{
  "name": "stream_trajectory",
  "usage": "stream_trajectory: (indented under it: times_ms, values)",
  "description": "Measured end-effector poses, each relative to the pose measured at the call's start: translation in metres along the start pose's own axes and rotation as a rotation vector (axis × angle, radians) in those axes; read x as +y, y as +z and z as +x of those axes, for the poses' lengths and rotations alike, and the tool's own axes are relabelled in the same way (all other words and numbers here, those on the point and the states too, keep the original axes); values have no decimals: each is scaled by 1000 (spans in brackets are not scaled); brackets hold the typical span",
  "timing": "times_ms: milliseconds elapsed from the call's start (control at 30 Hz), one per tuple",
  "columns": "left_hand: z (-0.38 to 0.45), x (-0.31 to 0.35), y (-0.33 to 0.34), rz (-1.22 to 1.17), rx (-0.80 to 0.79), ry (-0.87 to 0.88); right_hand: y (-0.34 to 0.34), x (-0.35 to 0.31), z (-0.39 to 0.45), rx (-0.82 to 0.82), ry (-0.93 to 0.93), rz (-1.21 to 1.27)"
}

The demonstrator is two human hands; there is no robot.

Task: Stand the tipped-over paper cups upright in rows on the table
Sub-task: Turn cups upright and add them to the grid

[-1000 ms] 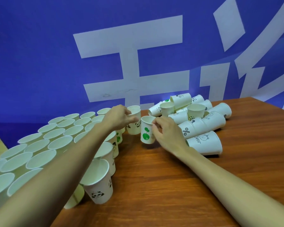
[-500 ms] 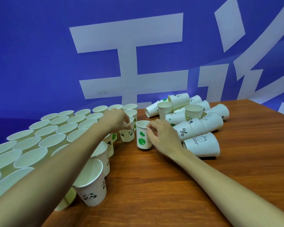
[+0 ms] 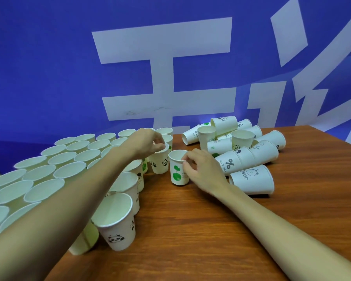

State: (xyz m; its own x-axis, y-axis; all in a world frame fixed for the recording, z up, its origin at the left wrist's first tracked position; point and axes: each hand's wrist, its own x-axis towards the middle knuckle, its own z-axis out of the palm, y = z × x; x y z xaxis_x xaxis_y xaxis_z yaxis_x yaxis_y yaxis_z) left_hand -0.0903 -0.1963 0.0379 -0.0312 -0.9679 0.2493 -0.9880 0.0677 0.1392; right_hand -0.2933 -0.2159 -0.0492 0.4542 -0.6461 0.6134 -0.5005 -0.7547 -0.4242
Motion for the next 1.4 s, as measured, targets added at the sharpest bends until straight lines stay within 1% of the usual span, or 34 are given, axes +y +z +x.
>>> stream_trajectory:
  times_ms: [167,267,333,400,467,533,600,667,767,867,1067,1200,1300,1400]
  values:
    - [-28,19,-16,-57,53,157,2,-8,0,-31,-42,80]
    - [-42,30,-19,40,-51,253,2,-13,0,-21,-44,159]
    - [-47,34,-18,100,-72,279,3,-14,-2,-17,-42,209]
    - [-49,35,-16,93,-68,262,3,-14,-4,11,-21,257]
    - [-50,36,-13,115,-103,232,1,-15,-5,60,17,328]
    - [-51,37,-9,201,-149,245,-1,-14,-4,93,61,364]
    - [-52,38,-6,273,-155,283,0,-8,-2,88,114,358]
    - [-53,37,-8,322,-144,296,4,0,-3,14,190,325]
    - [-55,31,-13,360,-181,261,10,8,-6,-149,261,234]
    - [-57,22,-15,345,-205,235,12,9,-7,-242,279,194]
    - [-58,15,-11,355,-216,186,10,4,-9,-305,237,130]
    - [-57,13,-11,333,-221,174,8,4,-9,-315,230,134]
    - [-56,11,-13,269,-201,165,5,3,-8,-322,220,131]
    - [-58,10,-17,191,-122,159,-3,2,-3,-244,218,156]
